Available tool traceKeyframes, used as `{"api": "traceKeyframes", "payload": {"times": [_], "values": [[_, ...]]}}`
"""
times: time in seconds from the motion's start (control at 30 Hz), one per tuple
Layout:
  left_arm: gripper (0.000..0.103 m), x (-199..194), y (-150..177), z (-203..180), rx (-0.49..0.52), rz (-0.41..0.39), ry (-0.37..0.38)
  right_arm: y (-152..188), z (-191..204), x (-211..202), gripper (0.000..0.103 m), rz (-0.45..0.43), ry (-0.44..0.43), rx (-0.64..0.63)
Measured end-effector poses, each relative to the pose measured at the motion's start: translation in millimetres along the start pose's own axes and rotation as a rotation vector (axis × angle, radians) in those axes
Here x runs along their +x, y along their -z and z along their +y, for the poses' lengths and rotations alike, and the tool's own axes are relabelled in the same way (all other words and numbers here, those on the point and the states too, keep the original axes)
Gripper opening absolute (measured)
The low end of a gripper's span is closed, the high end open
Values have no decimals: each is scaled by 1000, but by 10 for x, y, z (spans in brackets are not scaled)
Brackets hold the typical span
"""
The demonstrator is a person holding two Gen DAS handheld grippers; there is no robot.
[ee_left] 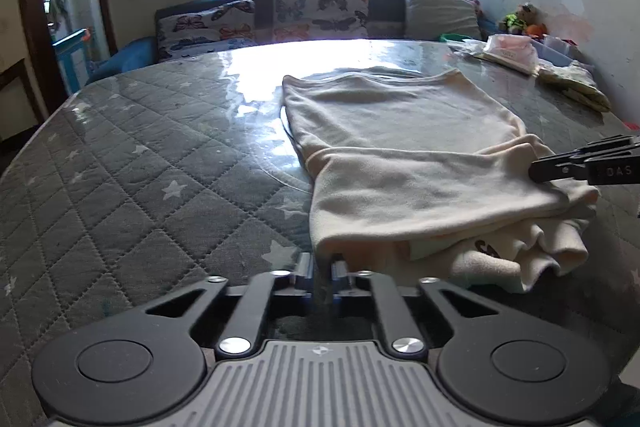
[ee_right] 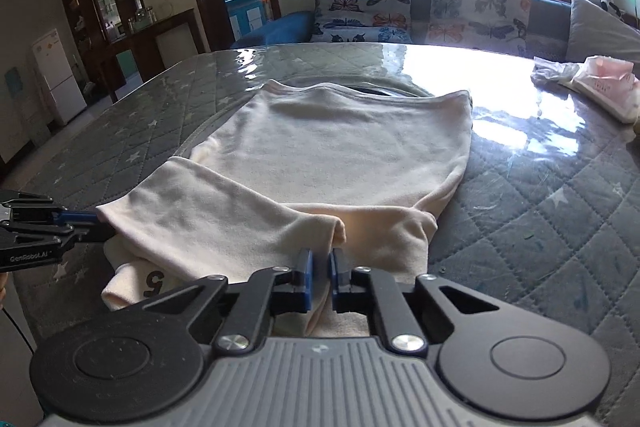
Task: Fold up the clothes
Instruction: 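Move both grippers to the hem of the shirt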
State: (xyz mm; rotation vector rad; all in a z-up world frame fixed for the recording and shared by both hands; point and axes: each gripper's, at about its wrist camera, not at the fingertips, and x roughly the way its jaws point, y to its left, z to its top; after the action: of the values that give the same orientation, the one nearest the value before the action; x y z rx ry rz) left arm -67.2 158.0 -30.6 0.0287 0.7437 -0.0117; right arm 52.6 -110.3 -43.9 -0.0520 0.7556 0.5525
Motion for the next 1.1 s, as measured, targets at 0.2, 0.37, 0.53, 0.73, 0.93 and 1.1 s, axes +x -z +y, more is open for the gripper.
{"api": "traceKeyframes", "payload": {"times": [0.2, 0.37, 0.53, 0.73, 0.93, 1.1], "values": [[2, -163, 29, 17, 2, -18, -69, -136, 97, -282, 4, -106, 48, -92], [2, -185, 56, 45, -3, 0, -53, -127, 49, -235, 4, -96, 86, -94], [4, -275, -179, 12, -5, -46, -16, -79, 24, -135, 5, -50, 111, -106], [12, -71, -568, -78, -9, -59, 53, -108, 70, -184, 10, -83, 131, -130], [13, 369, -822, -218, 1, -34, 98, -139, 76, -51, 10, -68, 66, -118], [15, 727, -802, -217, 7, 22, 81, -106, -48, 125, 10, -37, 69, -78]]}}
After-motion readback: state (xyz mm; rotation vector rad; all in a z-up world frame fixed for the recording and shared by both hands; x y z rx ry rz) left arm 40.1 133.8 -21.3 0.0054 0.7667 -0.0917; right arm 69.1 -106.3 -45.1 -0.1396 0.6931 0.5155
